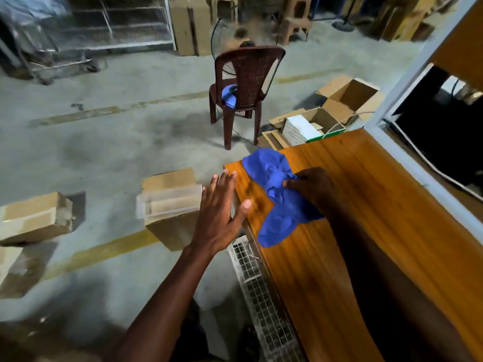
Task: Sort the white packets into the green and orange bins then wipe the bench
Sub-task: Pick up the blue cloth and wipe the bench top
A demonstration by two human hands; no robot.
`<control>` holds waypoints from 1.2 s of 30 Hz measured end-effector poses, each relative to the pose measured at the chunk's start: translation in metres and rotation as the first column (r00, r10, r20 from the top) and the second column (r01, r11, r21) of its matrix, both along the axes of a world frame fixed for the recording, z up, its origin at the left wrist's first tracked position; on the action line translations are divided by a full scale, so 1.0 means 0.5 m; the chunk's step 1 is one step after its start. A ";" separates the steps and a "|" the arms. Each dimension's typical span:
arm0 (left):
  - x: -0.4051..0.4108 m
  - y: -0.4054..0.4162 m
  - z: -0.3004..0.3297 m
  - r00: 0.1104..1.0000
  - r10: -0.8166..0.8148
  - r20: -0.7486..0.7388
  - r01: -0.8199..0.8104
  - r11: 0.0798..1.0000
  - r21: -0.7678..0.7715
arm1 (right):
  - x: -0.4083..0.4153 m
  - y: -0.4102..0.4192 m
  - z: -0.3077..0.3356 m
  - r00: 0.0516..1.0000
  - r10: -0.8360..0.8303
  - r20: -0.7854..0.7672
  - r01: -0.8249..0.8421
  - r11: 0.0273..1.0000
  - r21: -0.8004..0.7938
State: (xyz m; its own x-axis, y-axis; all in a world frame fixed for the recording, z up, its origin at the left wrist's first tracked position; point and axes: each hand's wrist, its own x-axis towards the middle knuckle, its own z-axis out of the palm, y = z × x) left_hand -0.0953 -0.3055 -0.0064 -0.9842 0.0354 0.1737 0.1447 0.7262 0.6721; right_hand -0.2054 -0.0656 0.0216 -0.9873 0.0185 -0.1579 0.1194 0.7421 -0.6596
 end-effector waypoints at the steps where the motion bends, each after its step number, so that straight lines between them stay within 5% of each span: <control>1: 0.014 0.021 -0.001 1.000 0.005 0.008 -0.005 1.000 -0.008 | 0.000 0.014 -0.010 1.000 0.022 0.012 -0.024 0.995 0.097; 4: 0.053 0.070 -0.001 0.999 0.027 0.025 -0.026 0.999 -0.020 | 0.010 0.032 -0.004 0.995 0.102 0.019 -0.103 0.952 0.287; 8: 0.097 0.116 0.007 0.999 0.041 0.034 -0.041 0.999 -0.013 | 0.022 0.002 0.017 0.928 0.332 -0.171 -0.228 0.866 0.444; 15: 0.131 0.146 -0.015 0.999 -0.007 0.052 0.009 0.999 -0.038 | 0.028 -0.024 -0.085 0.826 0.563 -0.035 -0.463 0.711 0.529; 27: 0.220 0.287 -0.070 0.985 -0.065 0.162 0.087 0.987 -0.133 | 0.003 -0.086 -0.104 0.749 0.645 -0.151 -0.502 0.701 0.507; 36: 0.214 0.321 -0.106 0.989 0.074 0.127 -0.028 0.943 -0.332 | -0.131 0.215 -0.110 0.898 0.363 -0.249 -0.185 0.825 0.534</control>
